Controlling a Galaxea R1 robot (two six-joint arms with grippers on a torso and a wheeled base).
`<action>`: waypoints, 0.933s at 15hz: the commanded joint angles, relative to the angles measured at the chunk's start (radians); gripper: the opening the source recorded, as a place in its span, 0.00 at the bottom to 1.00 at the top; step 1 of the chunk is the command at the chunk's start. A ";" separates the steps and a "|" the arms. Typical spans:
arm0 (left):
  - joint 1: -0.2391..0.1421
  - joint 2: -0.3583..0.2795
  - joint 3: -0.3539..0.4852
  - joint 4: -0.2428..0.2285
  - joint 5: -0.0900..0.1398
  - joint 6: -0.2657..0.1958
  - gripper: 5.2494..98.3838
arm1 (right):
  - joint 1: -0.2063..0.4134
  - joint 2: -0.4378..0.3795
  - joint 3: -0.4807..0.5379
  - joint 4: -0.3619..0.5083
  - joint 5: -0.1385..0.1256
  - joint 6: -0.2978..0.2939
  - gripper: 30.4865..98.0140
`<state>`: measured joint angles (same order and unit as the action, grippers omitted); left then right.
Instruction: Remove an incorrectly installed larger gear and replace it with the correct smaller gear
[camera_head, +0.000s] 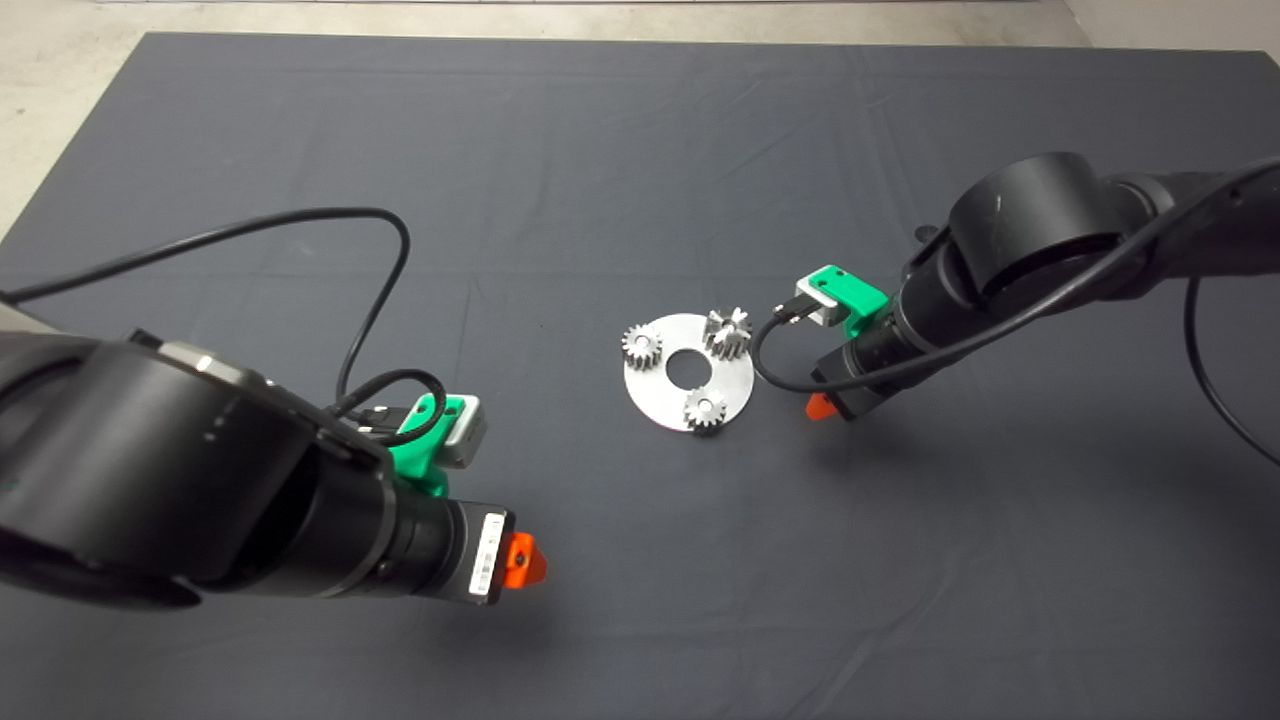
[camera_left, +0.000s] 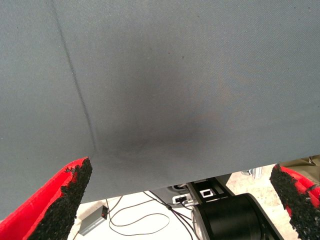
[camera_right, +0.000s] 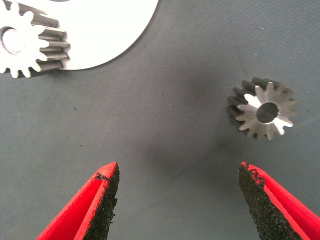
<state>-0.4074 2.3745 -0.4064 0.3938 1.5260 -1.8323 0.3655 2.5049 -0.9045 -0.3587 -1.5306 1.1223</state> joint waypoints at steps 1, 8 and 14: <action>-0.011 -0.001 -0.001 -0.003 0.014 0.005 0.93 | 0.027 0.030 -0.001 -0.030 -0.115 -0.003 0.49; -0.011 -0.002 0.000 -0.003 0.014 0.005 0.93 | 0.021 0.026 -0.046 -0.043 -0.112 0.008 0.63; -0.011 -0.002 -0.006 -0.002 0.015 0.005 0.93 | 0.006 0.024 0.019 -0.041 -0.114 0.007 0.65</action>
<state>-0.4074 2.3740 -0.4064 0.3938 1.5260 -1.8277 0.3621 2.5372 -0.9404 -0.3702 -1.5302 1.1238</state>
